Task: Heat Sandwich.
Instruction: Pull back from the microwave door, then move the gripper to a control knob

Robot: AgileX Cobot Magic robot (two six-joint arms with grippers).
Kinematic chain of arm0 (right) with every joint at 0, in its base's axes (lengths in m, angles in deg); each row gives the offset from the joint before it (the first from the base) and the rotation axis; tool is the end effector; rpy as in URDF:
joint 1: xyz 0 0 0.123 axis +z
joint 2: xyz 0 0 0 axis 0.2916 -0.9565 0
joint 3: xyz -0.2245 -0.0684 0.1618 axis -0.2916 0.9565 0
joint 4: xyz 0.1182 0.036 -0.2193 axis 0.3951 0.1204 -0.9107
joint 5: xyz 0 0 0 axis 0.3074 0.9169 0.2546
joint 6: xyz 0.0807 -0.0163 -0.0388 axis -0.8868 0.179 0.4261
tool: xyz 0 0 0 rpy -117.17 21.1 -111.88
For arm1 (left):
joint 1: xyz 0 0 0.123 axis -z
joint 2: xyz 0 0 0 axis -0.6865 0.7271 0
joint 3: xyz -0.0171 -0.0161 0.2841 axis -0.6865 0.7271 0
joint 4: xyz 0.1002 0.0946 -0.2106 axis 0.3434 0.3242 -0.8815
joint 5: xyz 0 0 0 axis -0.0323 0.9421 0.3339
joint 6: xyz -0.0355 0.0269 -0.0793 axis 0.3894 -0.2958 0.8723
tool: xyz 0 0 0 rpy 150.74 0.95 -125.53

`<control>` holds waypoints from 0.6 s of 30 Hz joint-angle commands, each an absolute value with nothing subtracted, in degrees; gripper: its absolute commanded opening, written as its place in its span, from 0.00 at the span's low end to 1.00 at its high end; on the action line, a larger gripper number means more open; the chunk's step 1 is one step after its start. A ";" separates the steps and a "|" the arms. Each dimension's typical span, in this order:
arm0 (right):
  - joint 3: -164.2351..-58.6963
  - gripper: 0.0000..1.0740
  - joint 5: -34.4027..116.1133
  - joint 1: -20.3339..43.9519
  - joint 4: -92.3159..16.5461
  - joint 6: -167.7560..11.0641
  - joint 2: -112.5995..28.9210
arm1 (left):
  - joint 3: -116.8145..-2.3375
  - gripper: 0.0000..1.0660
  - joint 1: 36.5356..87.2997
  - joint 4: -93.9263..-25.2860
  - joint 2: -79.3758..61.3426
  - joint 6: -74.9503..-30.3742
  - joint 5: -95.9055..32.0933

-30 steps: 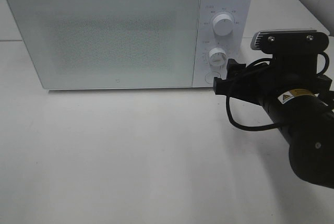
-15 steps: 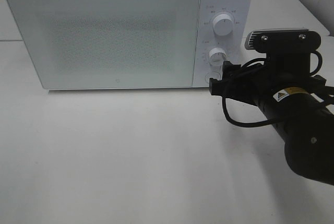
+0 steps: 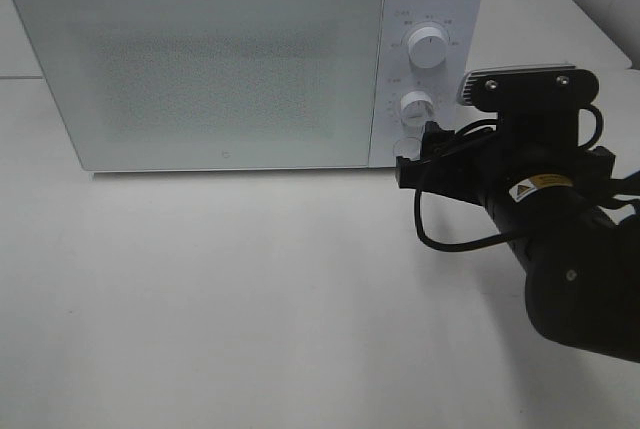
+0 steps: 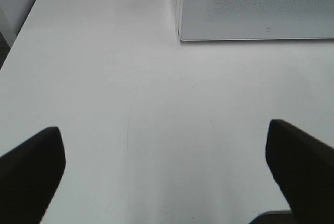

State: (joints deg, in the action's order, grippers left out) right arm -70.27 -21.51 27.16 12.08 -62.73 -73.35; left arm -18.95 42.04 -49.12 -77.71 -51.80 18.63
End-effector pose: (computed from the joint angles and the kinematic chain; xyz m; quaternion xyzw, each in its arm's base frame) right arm 0.2328 0.1370 0.1530 -0.0173 0.7649 -0.0273 0.6433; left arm -0.0082 -0.0059 0.2809 0.0140 0.8511 -0.0166 0.5245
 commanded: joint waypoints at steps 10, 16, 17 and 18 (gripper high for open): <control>-79.32 0.71 -19.05 22.98 6.92 -67.20 -80.97 | -18.90 0.94 41.92 -49.58 -79.15 -51.63 18.11; -82.47 0.71 -18.13 22.41 5.83 -67.83 -83.49 | -18.90 0.94 41.92 -49.58 -78.86 -51.63 18.11; -82.47 0.71 -18.13 22.41 5.83 -67.83 -83.49 | -18.90 0.94 41.92 -49.58 -78.86 -51.63 18.11; -82.99 0.71 -17.90 22.41 5.72 -67.83 -83.78 | -18.90 0.94 41.92 -49.58 -78.86 -51.63 18.11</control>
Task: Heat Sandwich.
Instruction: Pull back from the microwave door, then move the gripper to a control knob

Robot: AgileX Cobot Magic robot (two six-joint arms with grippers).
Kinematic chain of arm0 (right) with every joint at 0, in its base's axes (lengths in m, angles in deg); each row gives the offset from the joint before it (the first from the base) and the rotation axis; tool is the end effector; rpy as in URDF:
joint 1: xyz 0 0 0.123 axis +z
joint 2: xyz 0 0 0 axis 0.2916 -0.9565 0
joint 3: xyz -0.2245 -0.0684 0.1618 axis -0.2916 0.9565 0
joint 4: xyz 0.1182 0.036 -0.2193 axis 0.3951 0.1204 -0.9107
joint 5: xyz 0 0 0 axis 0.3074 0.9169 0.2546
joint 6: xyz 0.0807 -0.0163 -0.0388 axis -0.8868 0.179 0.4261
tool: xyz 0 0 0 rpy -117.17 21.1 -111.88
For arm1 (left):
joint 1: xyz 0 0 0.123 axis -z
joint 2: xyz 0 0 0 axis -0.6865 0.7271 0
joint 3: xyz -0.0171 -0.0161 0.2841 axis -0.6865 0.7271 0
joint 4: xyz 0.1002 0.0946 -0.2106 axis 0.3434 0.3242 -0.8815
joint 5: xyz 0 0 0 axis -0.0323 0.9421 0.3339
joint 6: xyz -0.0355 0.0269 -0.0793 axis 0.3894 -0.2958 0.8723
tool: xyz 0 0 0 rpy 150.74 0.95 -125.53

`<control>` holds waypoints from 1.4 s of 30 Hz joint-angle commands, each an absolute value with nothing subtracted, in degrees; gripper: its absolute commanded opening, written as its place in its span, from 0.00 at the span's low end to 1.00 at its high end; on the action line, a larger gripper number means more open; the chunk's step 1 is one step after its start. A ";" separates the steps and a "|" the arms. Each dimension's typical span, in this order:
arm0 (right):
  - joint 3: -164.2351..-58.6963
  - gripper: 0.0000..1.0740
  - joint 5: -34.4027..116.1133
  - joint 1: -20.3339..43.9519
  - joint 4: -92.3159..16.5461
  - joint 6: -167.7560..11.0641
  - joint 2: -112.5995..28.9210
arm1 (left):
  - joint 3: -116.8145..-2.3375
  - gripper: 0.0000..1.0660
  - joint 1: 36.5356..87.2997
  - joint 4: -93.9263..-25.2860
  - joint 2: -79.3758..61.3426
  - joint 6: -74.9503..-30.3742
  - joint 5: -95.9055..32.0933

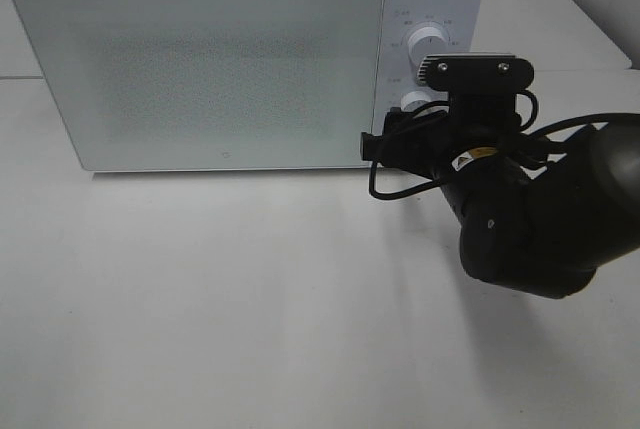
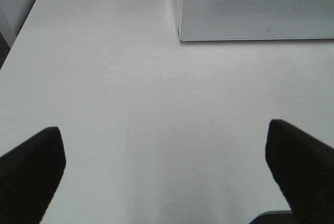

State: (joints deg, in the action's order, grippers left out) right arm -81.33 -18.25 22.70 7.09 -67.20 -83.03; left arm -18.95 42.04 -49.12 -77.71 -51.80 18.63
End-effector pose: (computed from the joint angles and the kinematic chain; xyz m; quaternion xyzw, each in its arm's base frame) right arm 0.2812 0.1588 0.1358 0.0039 0.7698 0.0019 0.6382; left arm -0.0082 -0.0059 0.2809 0.0140 0.8511 -0.0166 0.5245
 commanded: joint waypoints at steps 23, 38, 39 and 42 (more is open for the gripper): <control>-89.87 0.68 -15.84 18.34 2.85 -67.43 -88.76 | -18.90 0.94 41.92 -49.58 -78.86 -51.63 18.11; -89.87 0.09 -14.58 18.34 3.08 -68.29 -88.76 | -18.90 0.94 41.92 -49.58 -78.86 -51.63 18.11; -89.87 0.07 -14.58 18.34 3.08 -68.29 -88.76 | -18.90 0.94 41.92 -49.58 -78.86 -51.63 18.11; -89.87 0.04 -14.64 18.34 3.08 -68.29 -88.76 | -18.90 0.94 41.92 -49.58 -78.86 -51.63 18.11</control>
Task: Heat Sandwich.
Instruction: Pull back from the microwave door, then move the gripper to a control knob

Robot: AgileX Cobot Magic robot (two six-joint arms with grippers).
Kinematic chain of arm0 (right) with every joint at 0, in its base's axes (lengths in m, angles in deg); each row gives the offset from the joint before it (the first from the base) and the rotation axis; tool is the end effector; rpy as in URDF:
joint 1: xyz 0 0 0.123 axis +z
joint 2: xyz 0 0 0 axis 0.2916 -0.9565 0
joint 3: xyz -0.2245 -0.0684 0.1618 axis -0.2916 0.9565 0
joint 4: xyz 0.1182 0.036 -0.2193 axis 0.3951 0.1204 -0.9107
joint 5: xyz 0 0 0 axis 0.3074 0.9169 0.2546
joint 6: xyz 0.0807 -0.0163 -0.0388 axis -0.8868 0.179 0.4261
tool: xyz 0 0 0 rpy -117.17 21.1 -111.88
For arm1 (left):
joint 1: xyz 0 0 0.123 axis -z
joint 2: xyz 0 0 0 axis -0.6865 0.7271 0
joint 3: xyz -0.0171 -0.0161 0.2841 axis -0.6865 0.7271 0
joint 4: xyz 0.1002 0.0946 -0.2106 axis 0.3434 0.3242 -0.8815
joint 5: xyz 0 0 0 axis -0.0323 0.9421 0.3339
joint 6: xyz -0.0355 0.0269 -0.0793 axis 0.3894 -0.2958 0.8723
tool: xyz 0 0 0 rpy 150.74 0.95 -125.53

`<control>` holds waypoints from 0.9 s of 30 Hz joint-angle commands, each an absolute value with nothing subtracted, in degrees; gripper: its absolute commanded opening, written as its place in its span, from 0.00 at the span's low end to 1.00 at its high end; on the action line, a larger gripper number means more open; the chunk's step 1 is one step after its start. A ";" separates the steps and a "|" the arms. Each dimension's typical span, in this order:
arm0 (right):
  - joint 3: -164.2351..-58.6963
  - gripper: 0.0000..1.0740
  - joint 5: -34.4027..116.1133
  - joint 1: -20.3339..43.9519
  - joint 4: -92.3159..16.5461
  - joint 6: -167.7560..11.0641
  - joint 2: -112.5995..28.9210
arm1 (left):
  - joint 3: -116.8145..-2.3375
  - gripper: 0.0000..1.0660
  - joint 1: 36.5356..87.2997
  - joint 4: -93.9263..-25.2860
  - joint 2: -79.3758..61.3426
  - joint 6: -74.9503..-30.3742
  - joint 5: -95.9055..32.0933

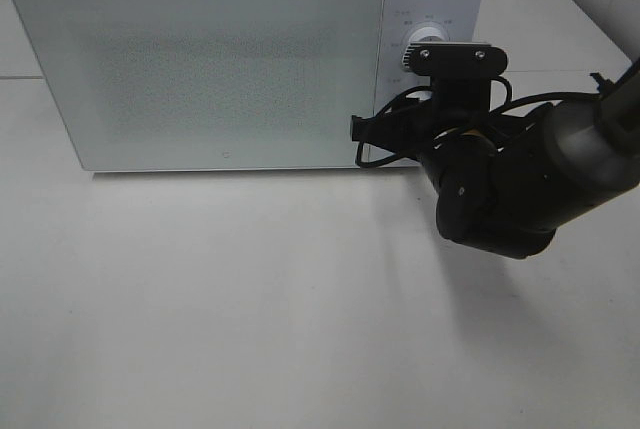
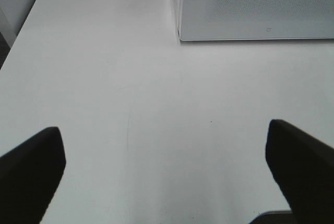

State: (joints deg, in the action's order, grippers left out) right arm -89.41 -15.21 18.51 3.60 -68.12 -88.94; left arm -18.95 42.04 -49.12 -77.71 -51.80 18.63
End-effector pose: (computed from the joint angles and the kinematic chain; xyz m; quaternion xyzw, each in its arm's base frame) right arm 0.3196 0.1638 0.1249 0.0132 0.7716 0.0087 0.6359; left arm -0.0082 -0.0059 0.2809 0.0140 0.8511 -0.0166 0.5245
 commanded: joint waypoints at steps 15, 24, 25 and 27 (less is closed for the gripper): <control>-89.87 0.06 -16.35 18.34 3.08 -76.14 -88.76 | -18.90 0.94 41.92 -49.58 -78.86 -51.63 18.11; -89.87 0.06 -18.47 18.34 3.08 -94.42 -88.76 | -18.90 0.94 41.92 -49.58 -78.86 -51.63 18.11; -89.87 0.06 -18.82 18.34 3.08 -96.31 -88.76 | -18.90 0.94 41.92 -49.58 -78.86 -51.63 18.11; -89.87 0.06 -18.88 18.34 3.08 -102.50 -88.76 | -18.90 0.94 41.92 -49.58 -78.86 -51.63 18.11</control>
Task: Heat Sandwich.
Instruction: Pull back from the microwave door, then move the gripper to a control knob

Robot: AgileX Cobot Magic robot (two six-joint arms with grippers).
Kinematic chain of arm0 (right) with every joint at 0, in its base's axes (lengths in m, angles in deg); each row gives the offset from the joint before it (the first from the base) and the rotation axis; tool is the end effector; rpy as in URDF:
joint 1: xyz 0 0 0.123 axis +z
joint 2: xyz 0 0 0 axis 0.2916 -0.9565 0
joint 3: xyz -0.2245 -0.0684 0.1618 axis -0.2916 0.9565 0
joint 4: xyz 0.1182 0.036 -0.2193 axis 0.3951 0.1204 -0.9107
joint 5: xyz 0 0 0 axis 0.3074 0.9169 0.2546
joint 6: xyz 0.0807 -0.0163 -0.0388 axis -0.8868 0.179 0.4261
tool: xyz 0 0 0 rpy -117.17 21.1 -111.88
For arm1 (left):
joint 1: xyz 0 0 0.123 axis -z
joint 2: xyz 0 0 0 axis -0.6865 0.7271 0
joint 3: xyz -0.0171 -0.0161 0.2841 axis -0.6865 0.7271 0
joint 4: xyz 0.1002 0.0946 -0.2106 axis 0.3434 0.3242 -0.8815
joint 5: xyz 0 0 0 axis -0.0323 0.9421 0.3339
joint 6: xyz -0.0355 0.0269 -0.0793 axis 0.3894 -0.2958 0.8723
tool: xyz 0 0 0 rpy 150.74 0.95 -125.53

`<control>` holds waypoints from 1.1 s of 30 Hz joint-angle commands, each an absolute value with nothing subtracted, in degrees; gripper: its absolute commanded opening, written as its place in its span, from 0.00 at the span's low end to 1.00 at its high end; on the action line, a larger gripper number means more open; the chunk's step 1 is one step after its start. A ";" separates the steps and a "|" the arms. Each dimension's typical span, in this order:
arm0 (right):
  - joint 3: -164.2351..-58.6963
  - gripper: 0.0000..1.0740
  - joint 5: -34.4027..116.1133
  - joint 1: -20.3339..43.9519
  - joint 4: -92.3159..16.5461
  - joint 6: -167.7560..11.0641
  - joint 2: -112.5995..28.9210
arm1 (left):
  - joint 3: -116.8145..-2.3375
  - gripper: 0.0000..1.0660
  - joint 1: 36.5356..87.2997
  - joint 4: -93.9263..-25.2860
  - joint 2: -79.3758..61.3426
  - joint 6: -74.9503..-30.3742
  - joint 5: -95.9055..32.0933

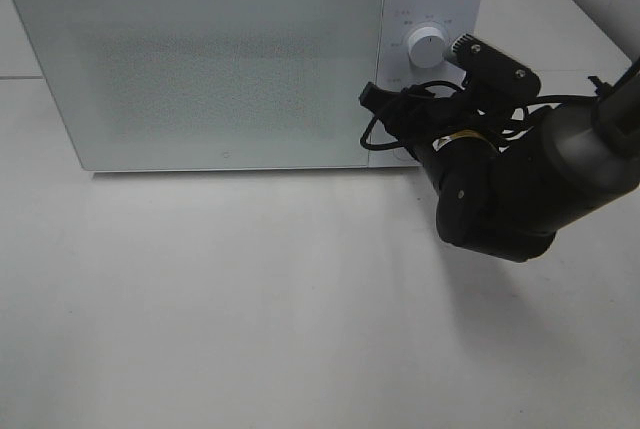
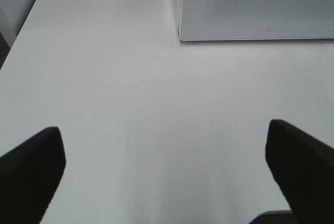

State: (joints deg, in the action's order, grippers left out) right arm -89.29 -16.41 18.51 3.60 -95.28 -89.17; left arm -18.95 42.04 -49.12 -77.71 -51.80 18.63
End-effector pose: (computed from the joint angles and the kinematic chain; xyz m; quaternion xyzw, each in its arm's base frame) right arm 0.3196 0.1629 0.1249 0.1935 0.7421 0.1556 0.6226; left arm -0.0082 -0.0059 0.2809 0.0140 0.8511 -0.0166 0.5245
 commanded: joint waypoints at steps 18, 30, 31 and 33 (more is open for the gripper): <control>-89.87 0.07 -22.08 18.34 2.85 -131.77 -88.76 | -18.90 0.94 41.92 -49.58 -78.86 -51.63 18.11; -89.87 0.08 -27.76 18.34 4.00 -151.60 -88.76 | -18.90 0.94 41.92 -49.58 -78.86 -51.63 18.11; -89.87 0.08 -27.99 18.34 4.46 -153.15 -88.76 | -18.90 0.94 41.92 -49.58 -78.86 -51.63 18.11; -89.87 0.08 -28.44 18.34 4.63 -155.78 -88.76 | -18.90 0.94 41.92 -49.58 -78.86 -51.63 18.11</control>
State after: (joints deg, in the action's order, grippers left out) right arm -88.72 -19.05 18.57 4.51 -152.29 -89.91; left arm -18.95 42.04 -49.12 -77.71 -51.80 18.63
